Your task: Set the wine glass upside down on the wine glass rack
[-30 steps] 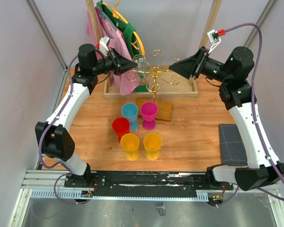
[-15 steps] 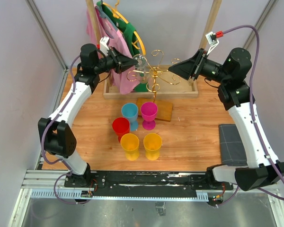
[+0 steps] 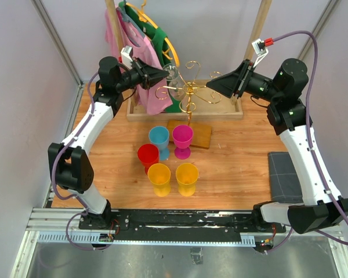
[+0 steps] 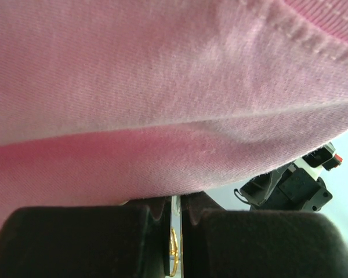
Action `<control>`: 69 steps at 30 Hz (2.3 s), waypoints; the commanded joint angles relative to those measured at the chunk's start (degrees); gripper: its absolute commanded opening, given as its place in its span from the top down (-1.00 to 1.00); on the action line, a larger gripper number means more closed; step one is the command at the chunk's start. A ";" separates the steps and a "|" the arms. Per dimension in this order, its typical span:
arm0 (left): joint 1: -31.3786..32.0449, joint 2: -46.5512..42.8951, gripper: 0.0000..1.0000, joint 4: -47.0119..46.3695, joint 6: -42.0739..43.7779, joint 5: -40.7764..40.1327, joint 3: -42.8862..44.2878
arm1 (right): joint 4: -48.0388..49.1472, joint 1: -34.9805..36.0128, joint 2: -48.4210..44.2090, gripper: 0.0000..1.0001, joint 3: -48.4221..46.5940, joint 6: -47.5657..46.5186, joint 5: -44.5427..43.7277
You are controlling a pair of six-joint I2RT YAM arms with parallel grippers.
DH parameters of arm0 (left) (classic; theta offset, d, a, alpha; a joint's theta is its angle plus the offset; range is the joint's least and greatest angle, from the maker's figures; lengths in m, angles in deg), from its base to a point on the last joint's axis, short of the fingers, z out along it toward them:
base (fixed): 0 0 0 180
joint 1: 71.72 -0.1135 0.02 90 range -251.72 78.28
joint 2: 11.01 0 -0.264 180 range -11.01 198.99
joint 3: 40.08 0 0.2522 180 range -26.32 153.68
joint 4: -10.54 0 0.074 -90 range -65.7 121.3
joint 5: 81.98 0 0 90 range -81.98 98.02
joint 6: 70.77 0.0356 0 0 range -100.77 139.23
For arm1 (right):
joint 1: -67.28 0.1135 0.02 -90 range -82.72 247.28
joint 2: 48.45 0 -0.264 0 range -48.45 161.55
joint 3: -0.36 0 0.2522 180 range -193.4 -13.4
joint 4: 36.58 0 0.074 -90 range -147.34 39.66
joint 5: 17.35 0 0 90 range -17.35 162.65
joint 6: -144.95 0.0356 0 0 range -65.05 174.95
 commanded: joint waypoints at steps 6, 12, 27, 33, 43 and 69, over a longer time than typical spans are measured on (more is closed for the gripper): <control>-0.60 -0.31 0.99 2.88 3.17 -0.66 0.84 | 1.58 -0.75 -0.44 -0.02 -0.08 -0.72 0.04; -0.87 0.10 1.00 5.68 5.29 -2.09 2.23 | 1.56 -0.75 -0.31 -0.02 -0.08 -0.86 0.22; -0.89 5.83 0.99 8.13 4.61 -2.72 9.93 | 1.51 -0.73 -0.34 -0.02 -0.10 -0.98 0.30; -0.91 7.69 0.99 9.07 4.03 -3.62 12.74 | 1.56 -0.68 -0.61 -0.01 0.54 -0.89 0.30; -1.48 8.08 0.99 8.64 2.51 -5.73 12.45 | 1.58 -0.71 -1.02 -0.01 1.19 -1.07 0.13; -4.21 2.11 0.99 4.46 3.34 0.89 3.08 | 6.22 -0.71 0.48 -0.01 3.00 2.00 0.85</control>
